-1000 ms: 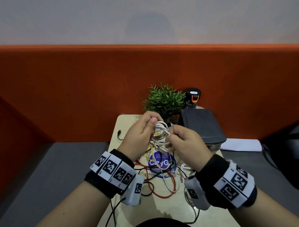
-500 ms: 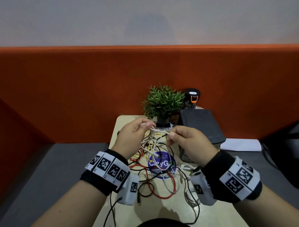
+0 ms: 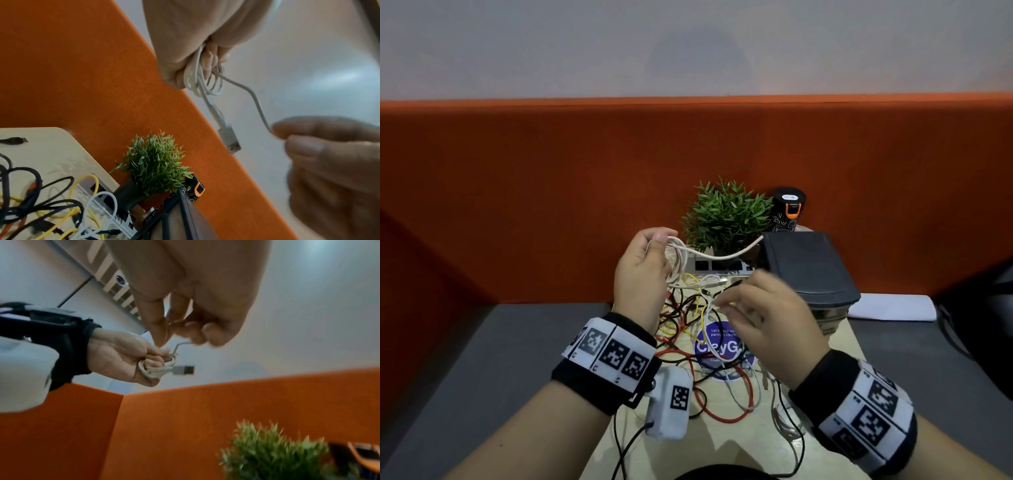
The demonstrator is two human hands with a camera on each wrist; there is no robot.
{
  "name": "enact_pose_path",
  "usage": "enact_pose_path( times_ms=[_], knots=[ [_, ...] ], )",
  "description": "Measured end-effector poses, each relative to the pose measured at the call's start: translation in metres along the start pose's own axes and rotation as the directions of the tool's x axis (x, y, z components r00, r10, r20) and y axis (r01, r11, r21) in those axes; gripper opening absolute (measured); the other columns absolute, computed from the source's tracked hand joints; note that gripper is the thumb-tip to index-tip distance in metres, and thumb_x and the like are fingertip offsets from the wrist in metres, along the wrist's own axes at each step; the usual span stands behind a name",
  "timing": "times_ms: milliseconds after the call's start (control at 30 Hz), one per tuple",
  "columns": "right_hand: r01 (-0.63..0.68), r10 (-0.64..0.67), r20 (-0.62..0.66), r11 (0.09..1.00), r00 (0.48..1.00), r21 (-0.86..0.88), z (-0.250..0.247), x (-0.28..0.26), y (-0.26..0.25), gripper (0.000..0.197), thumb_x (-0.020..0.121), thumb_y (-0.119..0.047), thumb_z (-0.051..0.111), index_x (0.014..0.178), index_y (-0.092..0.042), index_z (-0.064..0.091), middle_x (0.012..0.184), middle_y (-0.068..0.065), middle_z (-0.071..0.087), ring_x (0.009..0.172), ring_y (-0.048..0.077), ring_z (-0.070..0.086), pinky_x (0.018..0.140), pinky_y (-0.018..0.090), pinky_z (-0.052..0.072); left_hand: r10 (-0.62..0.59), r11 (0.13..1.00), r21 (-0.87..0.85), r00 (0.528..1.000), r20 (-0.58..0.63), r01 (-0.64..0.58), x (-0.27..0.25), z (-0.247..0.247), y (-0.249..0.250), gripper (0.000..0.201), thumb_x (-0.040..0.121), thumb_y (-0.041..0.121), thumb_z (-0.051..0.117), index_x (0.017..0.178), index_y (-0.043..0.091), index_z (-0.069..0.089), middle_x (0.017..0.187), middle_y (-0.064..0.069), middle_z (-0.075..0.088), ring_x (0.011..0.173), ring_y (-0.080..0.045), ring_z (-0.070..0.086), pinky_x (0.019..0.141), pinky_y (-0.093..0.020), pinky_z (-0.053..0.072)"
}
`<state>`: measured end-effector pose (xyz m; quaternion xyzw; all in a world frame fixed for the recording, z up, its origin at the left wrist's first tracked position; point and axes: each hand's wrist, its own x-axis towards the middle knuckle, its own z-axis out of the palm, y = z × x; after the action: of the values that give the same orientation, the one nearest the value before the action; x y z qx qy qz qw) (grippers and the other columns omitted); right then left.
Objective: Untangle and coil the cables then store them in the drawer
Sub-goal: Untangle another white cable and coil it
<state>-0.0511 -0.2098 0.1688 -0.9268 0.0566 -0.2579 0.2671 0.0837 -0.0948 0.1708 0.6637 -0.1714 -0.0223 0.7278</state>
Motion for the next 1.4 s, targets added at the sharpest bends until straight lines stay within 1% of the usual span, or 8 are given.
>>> enact_pose_path(
  times_ms=[67,167,300,600,800,933,1233,1400],
  knots=[
    [-0.260,0.219,0.234,0.952,0.947,0.162,0.003,0.003,-0.004,0.010,0.089,-0.030,0.063,0.095,-0.030,0.072,0.067,-0.009,0.057,0.061,0.004,0.049,0.060,0.020,0.043,0.044,0.999,0.002,0.999,0.020,-0.044,-0.003,0.004,0.002,0.026,0.101,0.025,0.041,0.085,0.028,0.063,0.079,-0.012,0.055,0.049,-0.011,0.030,0.049,-0.026,0.024],
    [-0.479,0.387,0.288,0.772,0.876,0.418,0.010,0.010,-0.007,0.012,0.092,-0.034,0.060,0.092,-0.029,0.070,0.064,0.004,0.067,0.047,0.008,0.049,0.052,0.026,0.045,0.088,0.995,-0.052,0.993,0.083,-0.084,-0.014,0.013,0.007,0.022,0.101,0.021,0.040,0.092,0.017,0.060,0.073,-0.003,0.057,0.048,-0.004,0.038,0.050,-0.017,0.034],
    [-0.533,0.478,0.264,0.610,0.838,0.586,0.017,0.022,-0.002,0.019,0.095,-0.028,0.055,0.086,-0.019,0.069,0.069,0.011,0.070,0.044,0.024,0.048,0.042,0.024,0.037,0.096,0.991,-0.114,0.959,0.265,-0.068,-0.021,0.021,0.013,0.021,0.099,0.020,0.039,0.095,0.013,0.058,0.054,0.011,0.050,0.049,-0.006,0.036,0.051,-0.018,0.033],
    [-0.538,0.487,0.342,0.347,0.803,0.768,0.016,0.030,-0.002,0.024,0.097,-0.017,0.051,0.088,0.001,0.065,0.065,0.008,0.064,0.039,0.017,0.048,0.039,0.021,0.029,-0.006,0.967,-0.237,0.940,0.341,0.092,-0.022,0.024,0.010,0.023,0.090,0.030,0.044,0.090,0.014,0.059,0.048,0.010,0.029,0.047,-0.011,0.026,0.051,-0.024,0.026],
    [-0.438,0.526,0.214,0.347,0.823,0.829,0.017,0.030,0.003,0.015,0.094,-0.005,0.054,0.087,-0.008,0.067,0.064,0.006,0.057,0.050,0.013,0.049,0.041,0.020,0.037,-0.070,0.938,-0.320,0.974,0.213,0.137,-0.011,0.019,0.013,0.023,0.099,0.019,0.039,0.093,0.013,0.059,0.051,0.005,0.035,0.048,-0.009,0.038,0.051,-0.020,0.036],
    [-0.448,0.442,0.273,0.360,0.854,0.818,0.019,0.026,0.005,0.018,0.094,-0.004,0.053,0.084,-0.010,0.066,0.068,0.004,0.061,0.053,0.013,0.050,0.047,0.020,0.034,-0.112,0.897,-0.407,0.979,0.168,0.172,-0.004,0.017,0.015,0.024,0.101,0.019,0.035,0.094,0.011,0.057,0.050,0.005,0.033,0.046,-0.008,0.039,0.047,-0.018,0.039],
    [-0.678,0.403,0.567,0.221,0.718,0.701,0.019,0.026,0.004,0.018,0.096,-0.008,0.050,0.081,-0.008,0.059,0.065,0.008,0.060,0.046,0.014,0.048,0.048,0.025,0.030,-0.164,0.817,-0.518,0.964,0.211,0.252,-0.015,0.024,0.016,0.023,0.100,0.020,0.037,0.092,0.009,0.056,0.047,0.005,0.029,0.042,-0.007,0.031,0.044,-0.018,0.031],
    [-0.590,0.428,0.444,0.311,0.787,0.746,0.021,0.031,0.002,0.017,0.091,0.001,0.055,0.094,-0.006,0.069,0.069,0.006,0.063,0.046,0.013,0.049,0.046,0.024,0.033,-0.184,0.846,-0.454,0.952,0.245,0.280,-0.019,0.026,0.016,0.024,0.100,0.021,0.037,0.092,0.010,0.057,0.046,0.006,0.029,0.041,-0.006,0.028,0.046,-0.020,0.030]
  ],
)
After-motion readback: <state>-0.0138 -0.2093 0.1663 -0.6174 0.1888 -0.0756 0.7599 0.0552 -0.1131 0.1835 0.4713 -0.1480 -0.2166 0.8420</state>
